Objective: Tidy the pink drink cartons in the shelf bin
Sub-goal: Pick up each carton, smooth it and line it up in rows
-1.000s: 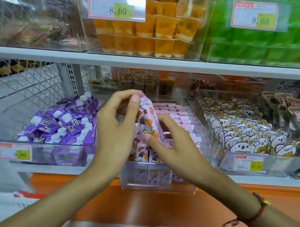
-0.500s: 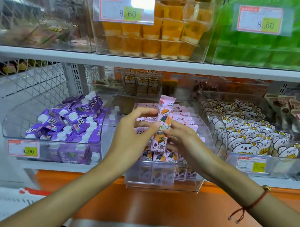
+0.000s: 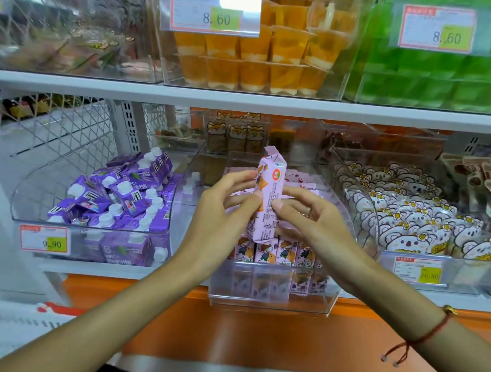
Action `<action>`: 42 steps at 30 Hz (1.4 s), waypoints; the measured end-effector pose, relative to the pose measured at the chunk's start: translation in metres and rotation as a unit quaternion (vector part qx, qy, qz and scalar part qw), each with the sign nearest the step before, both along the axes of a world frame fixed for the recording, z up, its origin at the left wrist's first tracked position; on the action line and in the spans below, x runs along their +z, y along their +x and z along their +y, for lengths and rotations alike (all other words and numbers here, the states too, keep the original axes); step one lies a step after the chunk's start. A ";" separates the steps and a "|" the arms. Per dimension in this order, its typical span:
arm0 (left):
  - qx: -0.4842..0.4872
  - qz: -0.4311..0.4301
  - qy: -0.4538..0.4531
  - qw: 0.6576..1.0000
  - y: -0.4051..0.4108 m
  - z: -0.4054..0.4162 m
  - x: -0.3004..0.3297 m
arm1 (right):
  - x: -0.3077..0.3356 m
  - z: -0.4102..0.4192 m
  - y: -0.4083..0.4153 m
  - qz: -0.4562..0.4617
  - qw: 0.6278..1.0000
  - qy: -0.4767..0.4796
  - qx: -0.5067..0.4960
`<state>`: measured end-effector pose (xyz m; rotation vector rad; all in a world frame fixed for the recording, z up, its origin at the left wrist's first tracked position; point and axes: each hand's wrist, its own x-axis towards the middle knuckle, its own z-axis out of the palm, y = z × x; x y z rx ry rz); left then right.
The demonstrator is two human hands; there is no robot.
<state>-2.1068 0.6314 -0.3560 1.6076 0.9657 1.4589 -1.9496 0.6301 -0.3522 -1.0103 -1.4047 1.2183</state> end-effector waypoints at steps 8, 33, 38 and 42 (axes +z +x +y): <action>0.028 0.032 0.039 0.998 -0.001 -0.003 0.002 | 0.001 0.000 0.003 -0.099 0.985 0.113 -0.089; 0.036 -0.060 0.035 0.997 0.001 -0.009 0.016 | 0.011 -0.007 0.014 -0.129 0.976 0.168 0.045; 0.047 -0.068 -0.057 0.995 -0.005 -0.003 0.012 | 0.013 -0.008 0.012 -0.088 0.990 0.088 0.064; 0.022 -0.069 -0.113 0.991 -0.004 0.000 0.010 | 0.014 -0.006 0.011 -0.029 0.999 0.013 0.040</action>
